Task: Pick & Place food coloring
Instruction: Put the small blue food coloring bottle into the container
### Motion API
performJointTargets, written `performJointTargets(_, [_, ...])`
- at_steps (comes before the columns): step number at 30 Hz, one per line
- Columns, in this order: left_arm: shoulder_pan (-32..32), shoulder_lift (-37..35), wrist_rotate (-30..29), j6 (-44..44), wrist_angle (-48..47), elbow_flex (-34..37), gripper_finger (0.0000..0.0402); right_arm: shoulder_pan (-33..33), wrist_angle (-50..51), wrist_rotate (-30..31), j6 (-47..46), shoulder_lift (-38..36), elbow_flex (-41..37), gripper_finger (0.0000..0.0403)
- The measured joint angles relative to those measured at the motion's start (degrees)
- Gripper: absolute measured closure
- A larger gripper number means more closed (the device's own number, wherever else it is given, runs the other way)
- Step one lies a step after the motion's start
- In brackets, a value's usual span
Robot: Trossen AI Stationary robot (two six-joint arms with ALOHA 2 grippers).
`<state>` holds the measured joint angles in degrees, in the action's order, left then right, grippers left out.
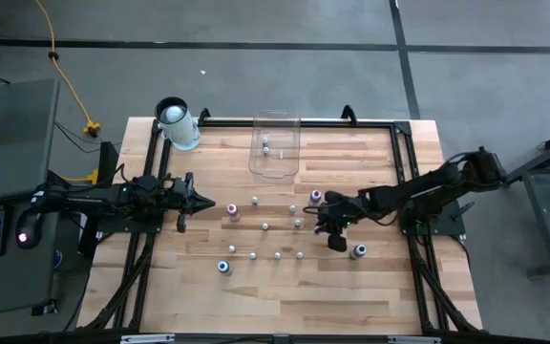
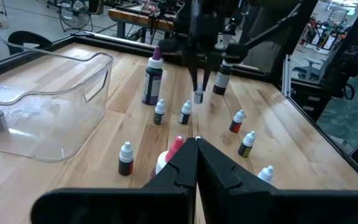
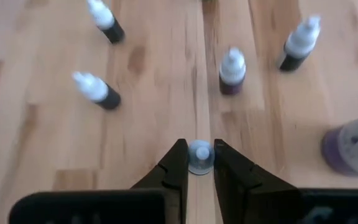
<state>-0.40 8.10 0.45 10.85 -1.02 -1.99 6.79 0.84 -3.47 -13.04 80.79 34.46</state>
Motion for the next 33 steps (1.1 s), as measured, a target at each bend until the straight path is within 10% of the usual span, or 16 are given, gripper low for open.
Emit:
performJointTargets(13, [0.0,0.0,0.0,0.0,0.0,0.0,0.0401,-1.4,21.8,7.5,2.3,-6.2,21.4,0.0358])
performJointTargets(33, [0.0,0.0,0.0,0.0,0.0,0.0,0.0401,-20.7,37.9,10.8,-1.5,16.7,57.6,0.0358])
